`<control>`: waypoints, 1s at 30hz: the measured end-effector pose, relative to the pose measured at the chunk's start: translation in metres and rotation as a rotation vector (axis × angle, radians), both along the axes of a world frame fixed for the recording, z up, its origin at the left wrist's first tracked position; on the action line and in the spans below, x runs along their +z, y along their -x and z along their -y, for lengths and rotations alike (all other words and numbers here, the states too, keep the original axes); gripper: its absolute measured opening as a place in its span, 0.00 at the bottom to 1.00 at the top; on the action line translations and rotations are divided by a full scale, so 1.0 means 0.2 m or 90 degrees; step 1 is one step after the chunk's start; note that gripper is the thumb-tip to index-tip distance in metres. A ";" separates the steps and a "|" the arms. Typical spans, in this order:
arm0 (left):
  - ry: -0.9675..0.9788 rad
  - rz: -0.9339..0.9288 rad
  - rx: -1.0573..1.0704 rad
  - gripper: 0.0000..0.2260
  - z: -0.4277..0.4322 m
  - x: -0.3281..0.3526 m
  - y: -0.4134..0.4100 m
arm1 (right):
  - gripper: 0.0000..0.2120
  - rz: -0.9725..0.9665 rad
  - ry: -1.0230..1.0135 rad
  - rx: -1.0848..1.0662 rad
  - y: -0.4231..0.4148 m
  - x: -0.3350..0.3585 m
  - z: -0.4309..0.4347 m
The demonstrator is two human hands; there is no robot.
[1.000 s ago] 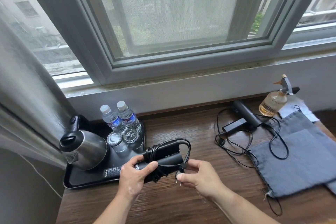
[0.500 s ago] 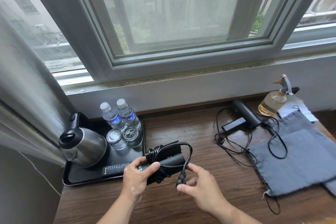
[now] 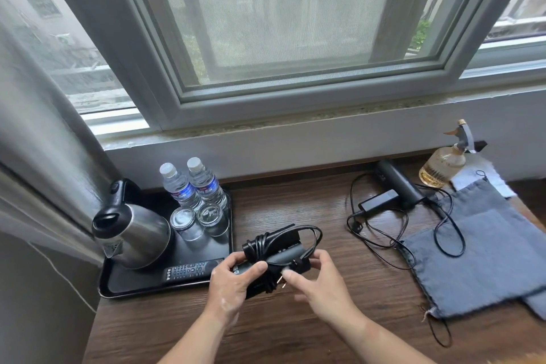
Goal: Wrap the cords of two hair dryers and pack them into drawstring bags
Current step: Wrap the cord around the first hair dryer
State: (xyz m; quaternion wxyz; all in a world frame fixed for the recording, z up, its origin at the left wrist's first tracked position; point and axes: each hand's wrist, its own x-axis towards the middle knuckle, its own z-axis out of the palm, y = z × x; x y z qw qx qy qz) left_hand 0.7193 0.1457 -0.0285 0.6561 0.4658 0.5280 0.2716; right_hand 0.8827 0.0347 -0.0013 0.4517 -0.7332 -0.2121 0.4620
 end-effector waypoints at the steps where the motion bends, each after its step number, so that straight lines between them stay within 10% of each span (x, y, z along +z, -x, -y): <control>1: 0.010 0.004 -0.011 0.35 0.00 0.00 0.00 | 0.26 0.007 -0.001 0.004 -0.01 0.00 0.00; 20: -0.123 -0.155 -0.184 0.40 -0.04 0.03 -0.09 | 0.24 0.068 0.036 -0.027 -0.13 -0.06 -0.09; 30: -0.195 -0.193 -0.142 0.24 -0.09 0.12 -0.13 | 0.26 0.071 0.001 0.007 -0.15 -0.02 -0.09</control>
